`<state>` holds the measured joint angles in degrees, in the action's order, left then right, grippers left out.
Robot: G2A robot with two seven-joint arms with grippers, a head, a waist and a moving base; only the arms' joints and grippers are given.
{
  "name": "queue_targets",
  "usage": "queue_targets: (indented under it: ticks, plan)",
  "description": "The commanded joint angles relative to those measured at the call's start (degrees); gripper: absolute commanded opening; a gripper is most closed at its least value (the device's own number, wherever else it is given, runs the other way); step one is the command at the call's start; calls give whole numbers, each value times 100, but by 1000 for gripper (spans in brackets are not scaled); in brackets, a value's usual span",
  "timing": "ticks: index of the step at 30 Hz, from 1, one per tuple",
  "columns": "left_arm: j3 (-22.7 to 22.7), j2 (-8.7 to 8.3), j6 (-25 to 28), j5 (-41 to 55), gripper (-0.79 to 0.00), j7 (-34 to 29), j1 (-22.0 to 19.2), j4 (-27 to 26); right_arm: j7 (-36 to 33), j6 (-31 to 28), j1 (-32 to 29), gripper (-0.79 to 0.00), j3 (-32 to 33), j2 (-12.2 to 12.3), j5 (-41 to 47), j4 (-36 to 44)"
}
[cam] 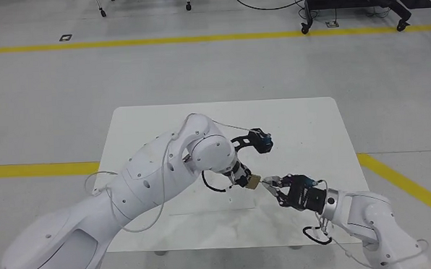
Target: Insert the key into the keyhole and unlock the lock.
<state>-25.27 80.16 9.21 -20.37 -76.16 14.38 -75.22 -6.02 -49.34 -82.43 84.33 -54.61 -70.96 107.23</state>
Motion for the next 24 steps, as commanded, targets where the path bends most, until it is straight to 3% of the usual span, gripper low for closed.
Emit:
queue_targets:
  ticks: [1,11,17,24]
  plan:
    - [-53,-2,15,15,-785,58,28,7,4,36,10,-785,24,1,61,-38]
    - [-389,-65,168,307,-785,335,208,187,498,349,-176,-785,585,21,501,-177]
    - [-444,-73,189,371,-785,597,354,155,504,525,-187,-785,511,8,401,-183]
    - [-933,-123,1211,1894,-785,1001,948,647,773,867,-299,-785,677,-11,592,-226]
